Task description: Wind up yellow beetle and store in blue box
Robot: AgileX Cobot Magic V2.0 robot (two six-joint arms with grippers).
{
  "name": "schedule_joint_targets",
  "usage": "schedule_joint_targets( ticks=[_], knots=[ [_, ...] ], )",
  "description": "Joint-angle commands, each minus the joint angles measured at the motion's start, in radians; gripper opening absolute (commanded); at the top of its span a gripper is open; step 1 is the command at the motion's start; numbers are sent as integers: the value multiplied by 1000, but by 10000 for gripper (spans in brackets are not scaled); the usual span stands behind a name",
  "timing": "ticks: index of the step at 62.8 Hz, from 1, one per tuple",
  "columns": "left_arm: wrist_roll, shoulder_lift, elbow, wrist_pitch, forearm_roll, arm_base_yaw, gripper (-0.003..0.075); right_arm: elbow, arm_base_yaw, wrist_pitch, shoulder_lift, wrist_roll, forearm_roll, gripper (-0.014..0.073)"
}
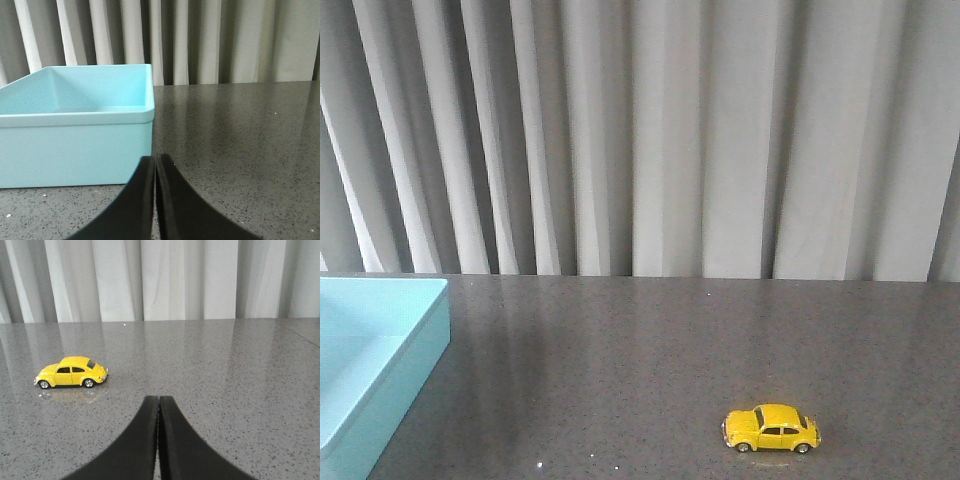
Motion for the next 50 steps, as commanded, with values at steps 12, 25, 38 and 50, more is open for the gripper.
schedule_joint_targets(
  ticks=[12,25,38,50],
  knots=[
    [-8,-16,-20,-124,-8,1,-6,-8,-5,-140,-12,10,36,-7],
    [-4,1,-178,-188,-15,1,-6,-195,-5,-70,36,0,111,-7],
    [-3,196,-460,-30,-7,1,-6,-473,-5,66,222,-28,2,-7],
    [53,415,-694,162,-5,1,-6,-640,-5,165,414,-32,-6,-7]
  ],
)
